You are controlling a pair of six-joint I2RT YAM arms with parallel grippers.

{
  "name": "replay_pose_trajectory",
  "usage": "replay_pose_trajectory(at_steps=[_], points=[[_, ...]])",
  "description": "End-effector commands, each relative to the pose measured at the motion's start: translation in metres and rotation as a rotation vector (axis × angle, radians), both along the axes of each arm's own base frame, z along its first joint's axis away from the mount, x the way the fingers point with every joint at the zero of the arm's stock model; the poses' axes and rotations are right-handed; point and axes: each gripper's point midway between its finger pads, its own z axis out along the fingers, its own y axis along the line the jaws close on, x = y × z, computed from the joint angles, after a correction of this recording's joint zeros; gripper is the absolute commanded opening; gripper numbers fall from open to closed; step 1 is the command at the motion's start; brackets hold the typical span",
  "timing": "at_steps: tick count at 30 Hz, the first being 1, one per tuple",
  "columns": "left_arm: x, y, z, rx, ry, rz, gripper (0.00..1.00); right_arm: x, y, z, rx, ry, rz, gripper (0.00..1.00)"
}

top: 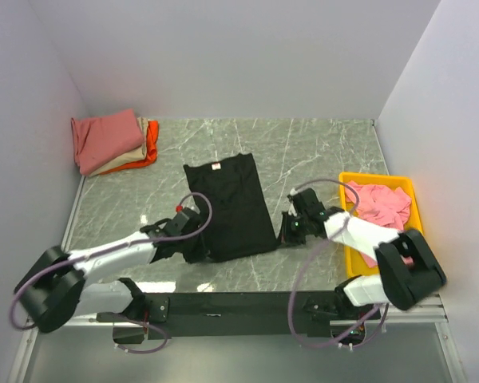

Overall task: Fold and stack the t-shirts
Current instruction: Fold the tshirt

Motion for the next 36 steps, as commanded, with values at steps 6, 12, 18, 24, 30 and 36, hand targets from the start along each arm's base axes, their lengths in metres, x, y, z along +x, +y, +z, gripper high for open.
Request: replay_pose_trajectory(at_steps=[6,12,18,24,30,36], points=[[-0.039,-0.007,0.063,-0.135,-0.024,-0.03,0.0,-0.037,-0.013,0.058,0.024,-0.093,0.003,0.0],[-0.006,-0.013,0.102,-0.136,-0.178,-0.008,0.0,0.012,-0.007,0.114,0.01,-0.283,-0.023,0.0],[0.051,0.008,0.118,-0.011,-0.309,0.105,0.01,0.07,-0.002,0.128,-0.098,-0.356,-0.053,0.0],[0.104,0.023,0.131,0.001,-0.377,0.154,0.01,0.127,0.012,0.152,-0.127,-0.445,-0.085,0.0],[0.146,0.037,0.133,0.039,-0.395,0.183,0.01,0.17,0.025,0.16,-0.138,-0.468,-0.1,0.0],[0.184,0.051,0.129,0.045,-0.385,0.239,0.01,0.205,0.033,0.146,-0.148,-0.439,-0.094,0.0]])
